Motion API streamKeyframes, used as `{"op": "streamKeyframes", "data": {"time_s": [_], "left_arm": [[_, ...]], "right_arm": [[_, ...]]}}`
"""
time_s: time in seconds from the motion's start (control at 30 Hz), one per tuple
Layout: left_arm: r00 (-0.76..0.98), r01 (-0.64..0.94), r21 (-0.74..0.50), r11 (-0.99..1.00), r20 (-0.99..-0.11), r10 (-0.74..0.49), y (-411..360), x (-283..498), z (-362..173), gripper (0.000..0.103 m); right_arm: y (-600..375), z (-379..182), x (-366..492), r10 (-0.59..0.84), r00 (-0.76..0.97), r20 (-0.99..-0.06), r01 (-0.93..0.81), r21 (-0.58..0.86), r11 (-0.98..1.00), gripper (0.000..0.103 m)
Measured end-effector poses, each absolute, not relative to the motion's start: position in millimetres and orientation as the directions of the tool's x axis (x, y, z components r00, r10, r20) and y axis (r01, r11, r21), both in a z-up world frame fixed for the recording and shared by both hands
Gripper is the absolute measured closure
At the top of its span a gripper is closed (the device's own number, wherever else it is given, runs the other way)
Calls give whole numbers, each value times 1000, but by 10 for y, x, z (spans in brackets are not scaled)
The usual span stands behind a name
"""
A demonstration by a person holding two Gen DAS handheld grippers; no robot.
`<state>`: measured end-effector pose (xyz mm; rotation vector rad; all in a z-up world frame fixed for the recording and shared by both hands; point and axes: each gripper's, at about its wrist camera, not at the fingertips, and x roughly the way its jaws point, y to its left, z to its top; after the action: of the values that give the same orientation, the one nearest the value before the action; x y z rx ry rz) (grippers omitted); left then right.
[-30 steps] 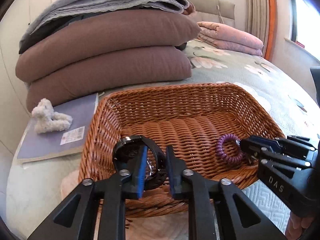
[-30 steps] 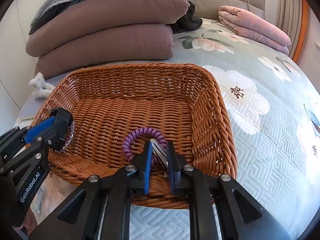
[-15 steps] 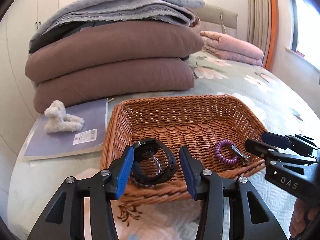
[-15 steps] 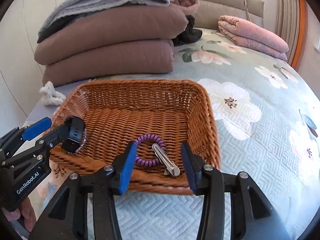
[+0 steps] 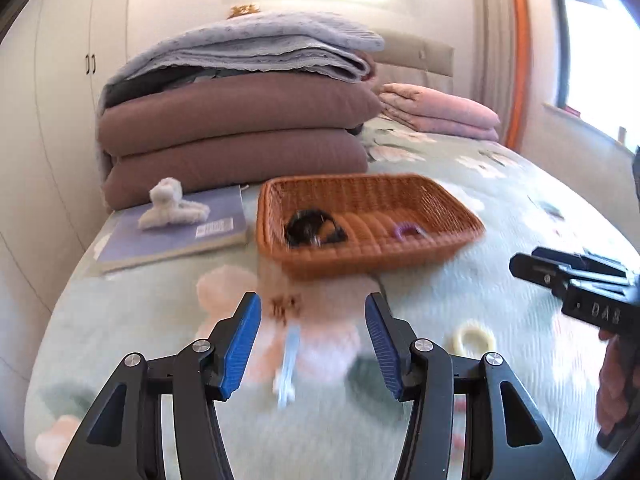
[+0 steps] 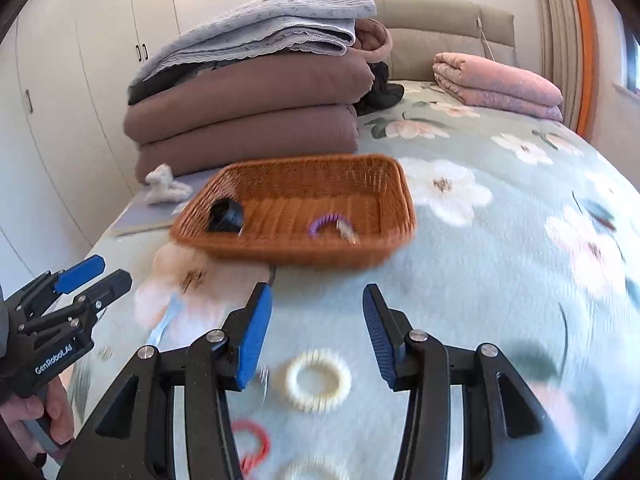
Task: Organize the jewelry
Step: 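Grasp the clear coil hair tie with the right gripper while the left grasps the silver charm chain bracelet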
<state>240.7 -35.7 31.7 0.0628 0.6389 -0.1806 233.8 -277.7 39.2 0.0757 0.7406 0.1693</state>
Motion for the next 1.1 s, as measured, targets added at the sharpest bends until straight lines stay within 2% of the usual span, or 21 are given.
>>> {"op": "streamKeyframes", "data": {"time_s": [0.27,0.43,0.7,0.93,0.97,1.0,1.03,1.07,1.1], "left_arm": [[748,229,32,973,-646,-154,-298,1445,-108,47],[735,237,48,970,-662,-147,-261,1139,-263,47],[673,250,33,968,-724,-150,-166,1100,-536,47],[659,268,50,962,-738,-145,-204,1145,-582,49],[658,270,53,961,-739,-144,-216,1146,-588,51],[656,271,58,961,-742,-141,-228,1150,-596,60],[643,279,55,959,-752,-144,-237,1165,-616,75],[634,281,54,958,-760,-143,-239,1179,-641,79],[637,279,52,959,-757,-144,-234,1178,-644,80]], "right_arm": [[-2924,11,1624,147,687,-712,-89,118,989,54],[-2963,-203,1381,129,658,-742,-68,112,991,54],[-2911,-367,1365,111,634,-765,-62,93,994,54],[-2918,-496,1409,94,602,-793,-48,82,996,54],[-2922,-509,1407,93,602,-793,-49,80,996,54],[-2925,-518,1403,92,603,-792,-48,79,996,56],[-2927,-522,1401,90,603,-793,-46,78,996,58],[-2932,-525,1398,84,603,-793,-42,74,996,61],[-2935,-529,1395,82,604,-793,-41,71,997,68]]}}
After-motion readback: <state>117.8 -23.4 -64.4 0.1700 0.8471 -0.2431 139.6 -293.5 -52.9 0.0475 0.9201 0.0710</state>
